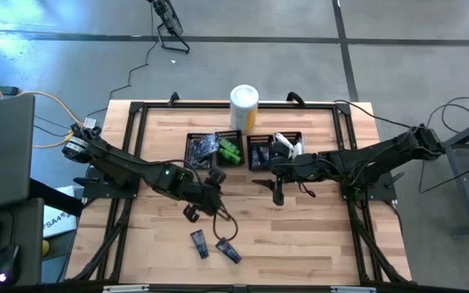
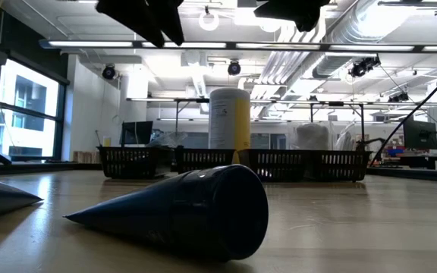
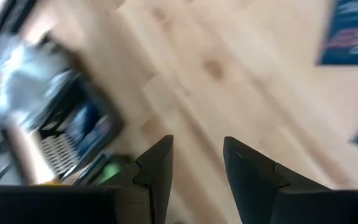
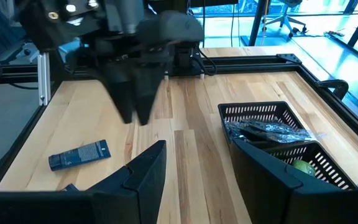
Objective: Pick & Place Travel size toiletries
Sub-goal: Put the left blue bottle in the middle right bin
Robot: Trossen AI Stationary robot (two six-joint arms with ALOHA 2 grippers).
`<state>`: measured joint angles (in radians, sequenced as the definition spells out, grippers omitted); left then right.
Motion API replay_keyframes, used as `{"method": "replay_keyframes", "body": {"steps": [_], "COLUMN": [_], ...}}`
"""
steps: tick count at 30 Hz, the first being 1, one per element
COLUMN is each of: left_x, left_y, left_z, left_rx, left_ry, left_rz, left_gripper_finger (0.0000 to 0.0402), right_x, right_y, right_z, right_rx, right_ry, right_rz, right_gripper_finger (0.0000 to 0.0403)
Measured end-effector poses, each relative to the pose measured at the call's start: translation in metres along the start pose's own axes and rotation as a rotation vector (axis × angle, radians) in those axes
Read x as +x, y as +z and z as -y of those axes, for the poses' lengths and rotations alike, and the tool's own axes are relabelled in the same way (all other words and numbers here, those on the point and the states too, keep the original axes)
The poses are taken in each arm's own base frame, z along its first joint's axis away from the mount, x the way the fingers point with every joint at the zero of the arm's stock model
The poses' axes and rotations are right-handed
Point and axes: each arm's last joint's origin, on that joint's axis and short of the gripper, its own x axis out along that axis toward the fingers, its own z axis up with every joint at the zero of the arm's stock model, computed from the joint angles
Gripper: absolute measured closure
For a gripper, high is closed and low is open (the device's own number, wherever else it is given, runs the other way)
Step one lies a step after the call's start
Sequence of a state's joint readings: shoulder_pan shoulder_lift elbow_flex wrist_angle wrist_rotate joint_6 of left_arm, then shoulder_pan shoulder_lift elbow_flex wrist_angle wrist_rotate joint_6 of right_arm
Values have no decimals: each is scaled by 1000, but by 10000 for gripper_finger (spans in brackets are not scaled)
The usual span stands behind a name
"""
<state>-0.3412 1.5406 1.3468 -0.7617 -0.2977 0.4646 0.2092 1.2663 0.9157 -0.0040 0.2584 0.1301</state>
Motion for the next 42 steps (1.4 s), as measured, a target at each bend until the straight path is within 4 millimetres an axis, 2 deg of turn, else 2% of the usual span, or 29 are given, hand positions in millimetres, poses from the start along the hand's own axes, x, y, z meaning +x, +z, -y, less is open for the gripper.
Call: {"method": "replay_keyframes", "body": {"steps": [7, 19, 26, 33, 42], "left_x": [-4, -21, -27, -35, -37], "left_y": [7, 31, 35, 41, 54], "left_z": [14, 78, 107, 122, 119], "left_rx": [38, 133, 172, 197, 136], "left_ry": [-86, -128, -185, -204, -175], "left_rz": [56, 107, 108, 161, 295], "left_gripper_finger": [265, 265, 265, 265, 265], "right_x": [0, 0, 0, 0, 0], "right_y": [0, 0, 0, 0, 0], "right_z": [0, 0, 0, 0, -1], "right_rx": [-3, -3, -3, -3, 4], "right_ry": [0, 0, 2, 2, 27], "right_rz": [0, 0, 0, 0, -3], "right_gripper_finger": [229, 229, 229, 229, 229]}}
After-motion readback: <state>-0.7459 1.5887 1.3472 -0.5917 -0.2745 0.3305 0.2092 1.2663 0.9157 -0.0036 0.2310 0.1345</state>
